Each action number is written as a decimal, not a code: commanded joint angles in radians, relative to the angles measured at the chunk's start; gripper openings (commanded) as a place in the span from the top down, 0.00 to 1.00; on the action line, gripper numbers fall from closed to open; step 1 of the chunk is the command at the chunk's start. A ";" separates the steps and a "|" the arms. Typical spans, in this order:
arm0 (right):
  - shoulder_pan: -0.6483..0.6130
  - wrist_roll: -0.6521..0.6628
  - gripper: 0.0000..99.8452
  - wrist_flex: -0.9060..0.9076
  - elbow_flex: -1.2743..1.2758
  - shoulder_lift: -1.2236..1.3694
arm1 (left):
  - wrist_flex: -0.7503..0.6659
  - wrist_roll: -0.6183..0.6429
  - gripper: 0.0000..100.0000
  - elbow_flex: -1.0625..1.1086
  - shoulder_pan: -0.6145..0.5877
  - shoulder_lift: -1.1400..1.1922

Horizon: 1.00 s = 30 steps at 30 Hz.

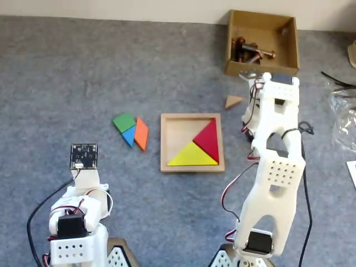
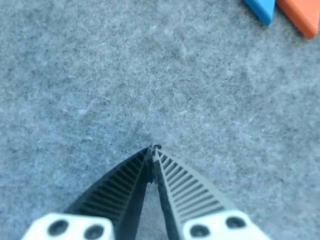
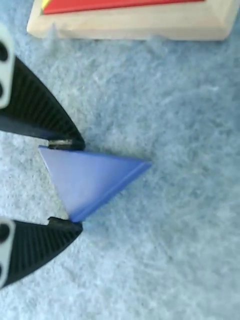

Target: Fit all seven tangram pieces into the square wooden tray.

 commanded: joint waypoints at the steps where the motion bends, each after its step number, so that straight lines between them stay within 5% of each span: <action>1: -0.048 -0.003 0.82 -0.010 -0.015 -0.013 | 0.008 0.002 1.00 0.021 -0.008 0.007; 25: -0.051 -0.049 0.81 0.004 -0.044 -0.116 | 0.008 0.002 1.00 0.021 -0.008 0.007; 30: -0.054 -0.023 0.72 0.047 -0.047 -0.119 | 0.008 0.002 1.00 0.021 -0.008 0.007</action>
